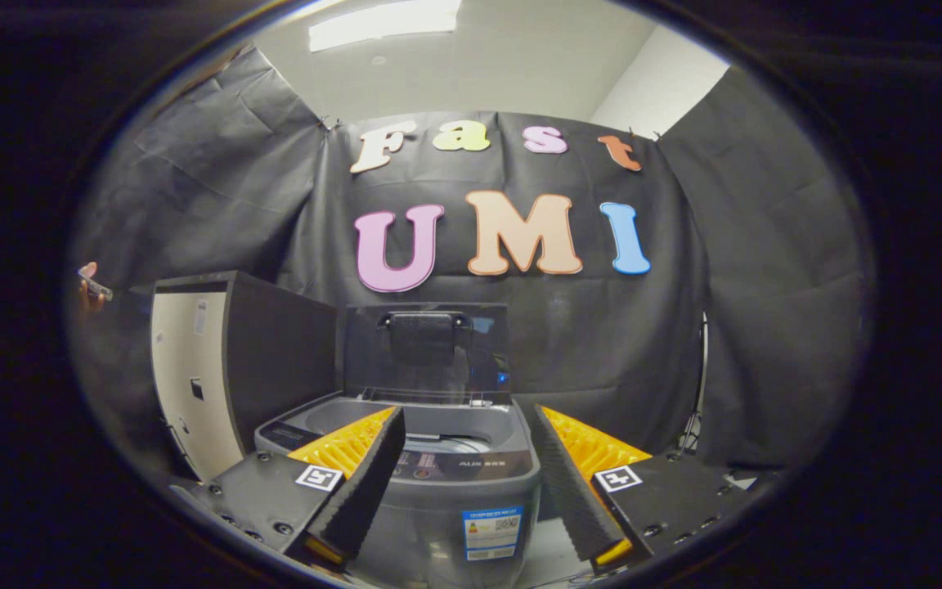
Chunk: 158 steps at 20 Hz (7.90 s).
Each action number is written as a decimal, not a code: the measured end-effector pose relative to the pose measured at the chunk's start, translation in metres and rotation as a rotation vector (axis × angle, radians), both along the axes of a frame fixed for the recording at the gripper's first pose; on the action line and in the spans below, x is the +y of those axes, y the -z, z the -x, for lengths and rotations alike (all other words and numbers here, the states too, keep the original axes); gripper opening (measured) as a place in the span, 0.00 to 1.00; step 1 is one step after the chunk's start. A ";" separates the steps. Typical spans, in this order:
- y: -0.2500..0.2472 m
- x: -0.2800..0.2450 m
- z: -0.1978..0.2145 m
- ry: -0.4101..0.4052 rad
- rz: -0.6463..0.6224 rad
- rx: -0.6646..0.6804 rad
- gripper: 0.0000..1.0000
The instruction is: Put the clothes into the washing machine and then close the washing machine lid.
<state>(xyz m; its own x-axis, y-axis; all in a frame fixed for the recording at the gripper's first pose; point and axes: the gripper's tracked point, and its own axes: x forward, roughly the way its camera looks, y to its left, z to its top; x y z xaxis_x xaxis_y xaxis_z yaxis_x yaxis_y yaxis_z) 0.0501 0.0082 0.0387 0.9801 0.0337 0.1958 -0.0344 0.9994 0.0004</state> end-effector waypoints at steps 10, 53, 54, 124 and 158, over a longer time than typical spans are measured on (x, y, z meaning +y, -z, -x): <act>0.020 -0.007 -0.004 0.023 -0.012 0.058 0.96; -0.154 0.156 -0.407 0.004 0.138 0.221 0.96; -0.156 0.156 -0.408 0.001 0.121 0.206 0.96; 0.058 -0.010 -0.011 0.030 -0.085 0.235 0.95; 0.060 0.006 0.014 0.018 0.004 0.173 0.96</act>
